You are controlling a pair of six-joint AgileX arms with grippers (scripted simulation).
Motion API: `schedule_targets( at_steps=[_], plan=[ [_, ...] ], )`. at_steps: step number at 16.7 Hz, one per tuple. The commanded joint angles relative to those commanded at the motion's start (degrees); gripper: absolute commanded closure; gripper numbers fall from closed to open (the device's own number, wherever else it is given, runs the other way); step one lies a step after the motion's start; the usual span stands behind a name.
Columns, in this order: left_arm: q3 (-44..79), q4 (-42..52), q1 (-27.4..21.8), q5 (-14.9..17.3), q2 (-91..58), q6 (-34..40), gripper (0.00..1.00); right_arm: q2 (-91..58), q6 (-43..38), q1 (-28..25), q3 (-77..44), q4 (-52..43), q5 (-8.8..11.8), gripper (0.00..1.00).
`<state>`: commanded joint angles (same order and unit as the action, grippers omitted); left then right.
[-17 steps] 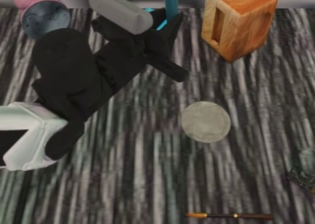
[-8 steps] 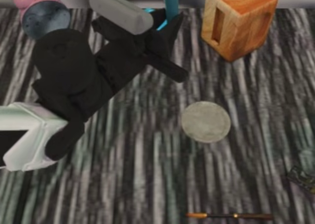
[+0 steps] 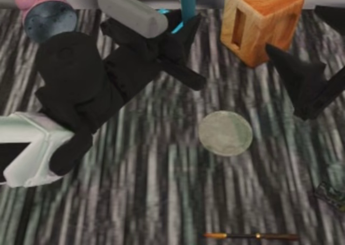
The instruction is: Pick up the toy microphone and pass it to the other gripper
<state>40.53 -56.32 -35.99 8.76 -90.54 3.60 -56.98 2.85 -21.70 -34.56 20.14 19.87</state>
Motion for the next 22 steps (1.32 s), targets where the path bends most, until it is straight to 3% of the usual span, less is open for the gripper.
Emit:
schedule_targets(
  at_steps=[5, 12, 15, 22],
  plan=[
    [0.0, 0.0, 0.0, 0.0, 0.0, 0.0, 1.0, -12.68, 0.75, -5.04, -8.21, 4.94, 4.63, 0.0],
    [0.0, 0.0, 0.0, 0.0, 0.0, 0.0, 1.0, -14.16, 0.83, -5.51, -9.2, 5.52, 5.06, 0.0],
    [0.0, 0.0, 0.0, 0.0, 0.0, 0.0, 1.0, -18.32, 0.79, -7.12, -12.99, 6.47, 3.71, 0.0],
    [0.0, 0.0, 0.0, 0.0, 0.0, 0.0, 1.0, -35.14, 0.61, -12.35, -26.25, 9.45, -1.78, 0.0]
  ],
)
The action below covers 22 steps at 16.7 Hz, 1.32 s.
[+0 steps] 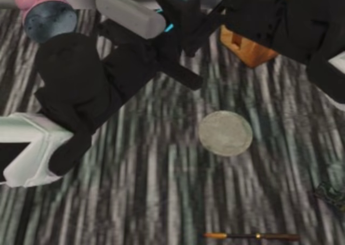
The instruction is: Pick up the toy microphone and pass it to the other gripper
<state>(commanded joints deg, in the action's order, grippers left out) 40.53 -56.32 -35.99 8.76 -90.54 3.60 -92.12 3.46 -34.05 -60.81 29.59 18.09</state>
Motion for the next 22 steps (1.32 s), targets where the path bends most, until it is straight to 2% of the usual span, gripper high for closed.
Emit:
schedule_targets(
  at_steps=[5, 18, 22],
  plan=[
    [0.0, 0.0, 0.0, 0.0, 0.0, 0.0, 1.0, -0.6, -0.01, -0.26, -0.57, 0.12, -0.27, 0.0],
    [0.0, 0.0, 0.0, 0.0, 0.0, 0.0, 1.0, -0.6, -0.01, -0.26, -0.57, 0.12, -0.27, 0.98],
    [0.0, 0.0, 0.0, 0.0, 0.0, 0.0, 1.0, -0.6, -0.01, -0.26, -0.57, 0.12, -0.27, 1.0]
  ],
)
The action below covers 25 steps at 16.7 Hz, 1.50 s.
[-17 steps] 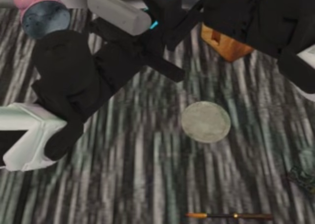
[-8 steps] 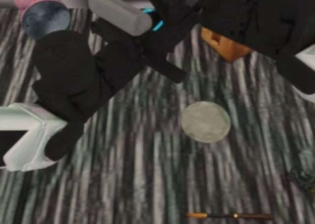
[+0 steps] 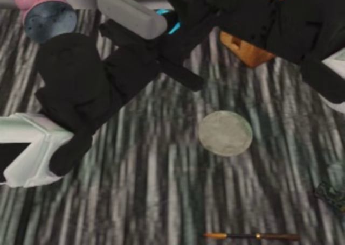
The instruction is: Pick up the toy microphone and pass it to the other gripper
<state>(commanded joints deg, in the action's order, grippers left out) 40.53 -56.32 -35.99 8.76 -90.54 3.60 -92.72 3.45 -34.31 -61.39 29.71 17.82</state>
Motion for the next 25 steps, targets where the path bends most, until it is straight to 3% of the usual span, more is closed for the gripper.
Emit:
schedule_targets(
  at_steps=[5, 18, 25],
  plan=[
    [0.0, 0.0, 0.0, 0.0, 0.0, 0.0, 1.0, 0.0, 0.0, 0.0, 0.0, 0.0, 0.0, 1.0],
    [0.0, 0.0, 0.0, 0.0, 0.0, 0.0, 0.02, 0.0, 0.0, 0.0, 0.0, 0.0, 0.0, 1.0],
    [0.0, 0.0, 0.0, 0.0, 0.0, 0.0, 0.0, 0.0, 0.0, 0.0, 0.0, 0.0, 0.0, 1.0]
  ],
)
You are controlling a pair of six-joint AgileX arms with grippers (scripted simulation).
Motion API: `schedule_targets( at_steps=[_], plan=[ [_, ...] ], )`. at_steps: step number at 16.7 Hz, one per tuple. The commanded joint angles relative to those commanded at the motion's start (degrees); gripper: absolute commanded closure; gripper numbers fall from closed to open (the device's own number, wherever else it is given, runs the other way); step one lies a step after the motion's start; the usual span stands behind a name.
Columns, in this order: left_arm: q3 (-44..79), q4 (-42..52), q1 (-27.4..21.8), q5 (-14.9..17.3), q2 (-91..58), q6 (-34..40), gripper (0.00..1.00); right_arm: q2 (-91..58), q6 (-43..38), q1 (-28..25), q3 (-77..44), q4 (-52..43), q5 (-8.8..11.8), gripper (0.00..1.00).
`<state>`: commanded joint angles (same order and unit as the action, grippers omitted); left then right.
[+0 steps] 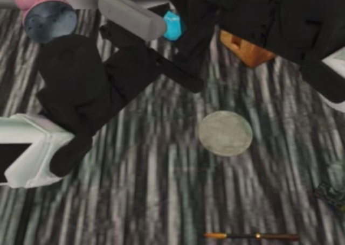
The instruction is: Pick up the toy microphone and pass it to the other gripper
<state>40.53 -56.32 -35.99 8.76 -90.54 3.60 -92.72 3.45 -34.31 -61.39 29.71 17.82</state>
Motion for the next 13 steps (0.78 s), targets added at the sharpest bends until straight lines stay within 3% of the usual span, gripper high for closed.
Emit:
schedule_targets(
  at_steps=[4, 10, 13],
  plan=[
    [-1.46, 0.1, 0.62, -0.08, 0.38, -0.29, 0.0, 0.83, -0.06, 0.56, -0.11, -0.01, 0.22, 1.0],
    [-13.36, 0.56, 3.52, 1.61, 12.69, -0.07, 0.0, 5.35, -0.09, 5.82, 4.24, 0.09, 5.94, 1.0],
    [-15.37, 0.4, 3.98, 2.06, 14.72, 0.03, 0.0, 6.17, 0.19, 6.85, 5.12, 0.07, 7.02, 1.0]
  ],
)
